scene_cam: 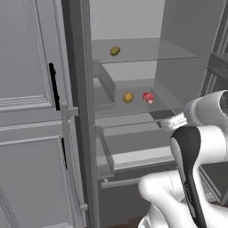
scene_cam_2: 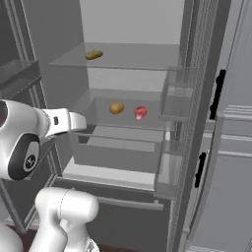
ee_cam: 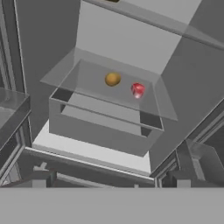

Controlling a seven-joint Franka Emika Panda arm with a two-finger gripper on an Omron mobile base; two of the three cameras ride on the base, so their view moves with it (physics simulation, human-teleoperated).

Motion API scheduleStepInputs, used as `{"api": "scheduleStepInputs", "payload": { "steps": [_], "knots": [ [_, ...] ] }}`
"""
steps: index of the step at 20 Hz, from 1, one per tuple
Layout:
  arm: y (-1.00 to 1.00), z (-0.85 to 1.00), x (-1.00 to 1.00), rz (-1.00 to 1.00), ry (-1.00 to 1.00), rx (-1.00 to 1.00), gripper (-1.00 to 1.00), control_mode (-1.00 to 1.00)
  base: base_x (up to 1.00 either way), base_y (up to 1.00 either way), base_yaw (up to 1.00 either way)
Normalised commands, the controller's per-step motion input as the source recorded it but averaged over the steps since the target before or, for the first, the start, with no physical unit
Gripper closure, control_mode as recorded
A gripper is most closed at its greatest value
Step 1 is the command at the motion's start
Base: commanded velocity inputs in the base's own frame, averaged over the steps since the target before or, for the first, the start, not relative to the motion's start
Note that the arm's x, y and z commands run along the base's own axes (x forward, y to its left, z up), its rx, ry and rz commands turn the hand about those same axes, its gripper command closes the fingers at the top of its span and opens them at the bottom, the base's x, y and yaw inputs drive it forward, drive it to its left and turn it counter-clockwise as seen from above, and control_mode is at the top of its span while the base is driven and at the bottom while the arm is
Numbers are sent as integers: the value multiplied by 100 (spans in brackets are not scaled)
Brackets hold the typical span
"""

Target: Place one potato and one steak in each tupperware on the nearby counter, to pack two identical lunches.

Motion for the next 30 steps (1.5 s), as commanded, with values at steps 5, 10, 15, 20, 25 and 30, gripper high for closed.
{"api": "scheduleStepInputs", "payload": {
  "steps": [5,10,15,20,25,30],
  "knots": [
    [-1,-7,11,-3,-1,1,-100,-100,56,-6,-19],
    [-7,-54,64,-9,-1,13,-100,-100,0,0,0],
    [13,-37,70,-1,0,22,-100,-100,0,0,0],
    [49,-11,91,0,2,18,-100,-100,0,0,0],
    [1,-9,89,0,10,0,-100,-100,0,0,0],
    [-10,-22,78,0,10,0,-100,-100,0,0,0]
  ]
}}
